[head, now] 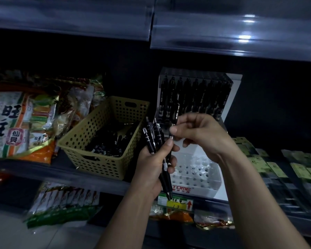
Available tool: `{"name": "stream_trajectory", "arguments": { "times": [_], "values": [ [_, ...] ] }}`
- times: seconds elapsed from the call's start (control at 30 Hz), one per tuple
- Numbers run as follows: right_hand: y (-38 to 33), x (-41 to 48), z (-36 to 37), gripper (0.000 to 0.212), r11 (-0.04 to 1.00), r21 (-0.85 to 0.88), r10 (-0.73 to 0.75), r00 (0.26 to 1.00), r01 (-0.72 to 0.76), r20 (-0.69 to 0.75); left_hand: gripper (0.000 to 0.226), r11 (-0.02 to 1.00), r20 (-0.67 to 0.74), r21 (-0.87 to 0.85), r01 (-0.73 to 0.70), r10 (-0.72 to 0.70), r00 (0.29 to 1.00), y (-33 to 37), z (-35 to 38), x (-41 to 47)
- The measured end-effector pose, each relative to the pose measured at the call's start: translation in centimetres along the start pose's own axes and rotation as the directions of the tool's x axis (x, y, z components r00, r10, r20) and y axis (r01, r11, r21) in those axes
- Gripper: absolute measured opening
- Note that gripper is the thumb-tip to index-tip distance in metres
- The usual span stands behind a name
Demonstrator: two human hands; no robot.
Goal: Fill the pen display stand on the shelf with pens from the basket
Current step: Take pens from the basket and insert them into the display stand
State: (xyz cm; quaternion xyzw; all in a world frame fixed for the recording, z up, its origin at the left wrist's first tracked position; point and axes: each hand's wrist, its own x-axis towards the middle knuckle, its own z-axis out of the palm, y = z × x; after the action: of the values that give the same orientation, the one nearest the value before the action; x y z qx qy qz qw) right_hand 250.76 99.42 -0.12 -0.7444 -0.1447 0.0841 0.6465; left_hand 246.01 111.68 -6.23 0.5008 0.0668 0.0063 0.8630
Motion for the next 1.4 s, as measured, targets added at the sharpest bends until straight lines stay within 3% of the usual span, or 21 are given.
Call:
{"name": "stream_trajectory", "arguments": {
  "times": [0.1, 0.23, 0.4, 0.63, 0.73, 1.1, 1.4],
  "values": [
    [0.2, 0.0, 0.0, 0.011, 1.000, -0.025, -0.011, 1.000, 0.011, 0.015, 0.016, 1.000, 0.005, -0.008, -0.015, 0.015, 1.000, 0.0, 0.1, 0.0],
    [0.0, 0.2, -0.4, 0.010, 0.991, 0.089, -0.078, 0.974, 0.099, -0.214, 0.027, 0.999, -0.034, 0.013, 0.029, -0.029, 0.999, -0.2, 0.3, 0.1],
    [0.2, 0.7, -1.4, 0.011, 0.963, 0.141, -0.122, 0.836, 0.231, -0.535, 0.030, 0.996, -0.048, 0.092, 0.013, -0.009, 0.999, -0.6, 0.0, 0.2],
    [0.8, 0.9, -2.0, 0.017, 0.935, 0.103, -0.154, 0.653, 0.338, -0.741, 0.031, 0.992, -0.080, 0.121, 0.029, -0.020, 0.997, -0.8, -0.1, 0.4],
    [1.1, 1.1, -2.3, 0.018, 0.944, 0.059, -0.163, 0.616, 0.324, -0.771, 0.030, 0.996, -0.064, 0.072, 0.052, -0.048, 0.997, -0.8, 0.1, 0.5],
    [1.3, 1.7, -1.1, 0.014, 0.936, -0.267, -0.352, 0.588, 0.230, -0.728, 0.020, 0.995, 0.000, -0.008, 0.099, -0.099, 0.995, -0.6, 0.3, 0.4],
    [1.4, 1.9, -0.5, 0.017, 0.901, -0.403, -0.410, 0.627, 0.163, -0.663, 0.007, 0.993, -0.017, -0.022, 0.113, -0.114, 0.993, -0.5, 0.0, 0.5]
  ]
}}
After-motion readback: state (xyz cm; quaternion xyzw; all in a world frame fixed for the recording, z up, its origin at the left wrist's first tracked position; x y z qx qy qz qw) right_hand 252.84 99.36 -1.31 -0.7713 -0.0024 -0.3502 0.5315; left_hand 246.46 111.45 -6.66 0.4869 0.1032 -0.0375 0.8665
